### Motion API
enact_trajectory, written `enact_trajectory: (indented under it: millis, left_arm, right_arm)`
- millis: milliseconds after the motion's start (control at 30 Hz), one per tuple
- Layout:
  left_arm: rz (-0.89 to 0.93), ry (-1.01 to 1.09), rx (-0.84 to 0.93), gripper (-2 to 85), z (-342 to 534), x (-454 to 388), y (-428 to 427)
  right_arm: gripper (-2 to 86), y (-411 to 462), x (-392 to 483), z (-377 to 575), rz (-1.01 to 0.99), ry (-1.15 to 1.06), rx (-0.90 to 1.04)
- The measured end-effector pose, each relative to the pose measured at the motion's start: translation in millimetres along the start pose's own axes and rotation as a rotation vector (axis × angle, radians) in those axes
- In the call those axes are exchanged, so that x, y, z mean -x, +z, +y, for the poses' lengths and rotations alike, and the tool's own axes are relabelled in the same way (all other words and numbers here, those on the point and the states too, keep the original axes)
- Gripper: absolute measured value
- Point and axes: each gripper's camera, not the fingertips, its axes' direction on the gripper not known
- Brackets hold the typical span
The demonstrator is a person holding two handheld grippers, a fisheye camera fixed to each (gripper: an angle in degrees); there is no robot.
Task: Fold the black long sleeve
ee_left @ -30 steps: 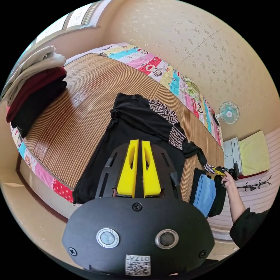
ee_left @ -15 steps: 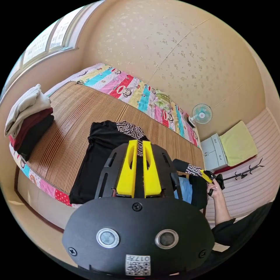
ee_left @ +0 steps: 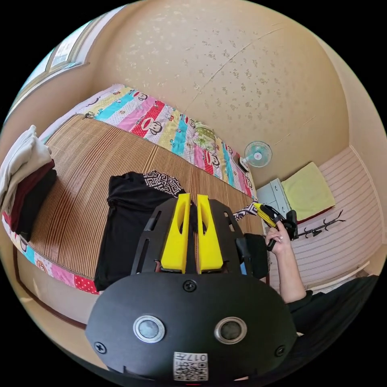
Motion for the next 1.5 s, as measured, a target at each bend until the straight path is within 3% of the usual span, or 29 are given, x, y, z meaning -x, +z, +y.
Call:
enact_trajectory:
  millis: [267,400,533,800,1167,1500]
  left_arm:
    - [-0.069,-0.124,-0.077,3.9,-35,113,-75]
    - [-0.080,-0.272,-0.070,3.9,-33,185,-97]
    - [-0.093,-0.332,-0.035,3.9,-32,230,-104]
    - [-0.077,-0.319,0.135,3.9,-63,300,-62]
    - [0.015,-0.117,0.302,4.6,-132,315,51]
    - [-0.052,-0.140,0.297,7.6,-193,352,152]
  right_arm:
    - [2.8,171,98,-35,-0.080,-0.179,0.145]
    - [2.8,279,110,-40,-0.036,-0.221,0.286]
    - [2.6,358,97,-31,-0.163,-0.160,0.425]
    - [2.2,350,15,10,0.024,-0.004,0.461]
    - [2.4,204,-108,82,0.285,0.333,0.263]
    - [3.4,256,-150,76,0.260,0.379,0.281]
